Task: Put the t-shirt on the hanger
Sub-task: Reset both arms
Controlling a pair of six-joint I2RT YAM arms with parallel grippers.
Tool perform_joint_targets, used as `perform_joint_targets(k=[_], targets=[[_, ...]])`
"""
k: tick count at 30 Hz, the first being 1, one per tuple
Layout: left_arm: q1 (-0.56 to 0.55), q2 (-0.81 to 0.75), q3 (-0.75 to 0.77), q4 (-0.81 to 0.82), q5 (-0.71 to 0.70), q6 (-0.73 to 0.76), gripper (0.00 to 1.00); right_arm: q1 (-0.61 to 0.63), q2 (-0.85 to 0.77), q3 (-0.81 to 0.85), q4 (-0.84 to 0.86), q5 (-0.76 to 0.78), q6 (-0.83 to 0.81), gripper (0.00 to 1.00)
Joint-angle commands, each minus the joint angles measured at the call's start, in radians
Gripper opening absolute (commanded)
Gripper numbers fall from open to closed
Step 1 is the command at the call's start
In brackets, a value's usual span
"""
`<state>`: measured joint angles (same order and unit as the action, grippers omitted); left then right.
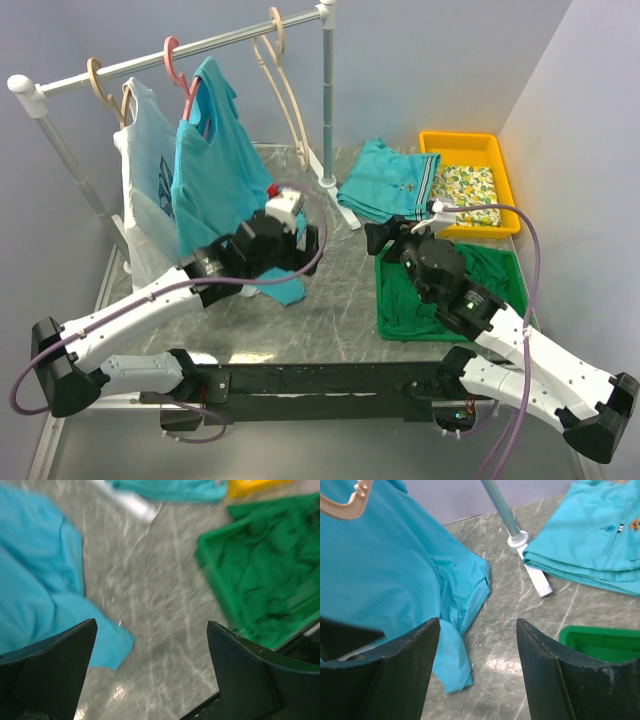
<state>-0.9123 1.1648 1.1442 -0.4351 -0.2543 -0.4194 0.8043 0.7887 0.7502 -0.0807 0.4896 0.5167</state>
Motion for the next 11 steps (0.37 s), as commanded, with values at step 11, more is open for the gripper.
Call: perform_joint_targets(k=[11], targets=[[-0.008,-0.108,-0.301,0.315,-0.122,-0.202,0.97,-0.004,-0.031,-0.083,-0.065,0.101,0.135,0.74]])
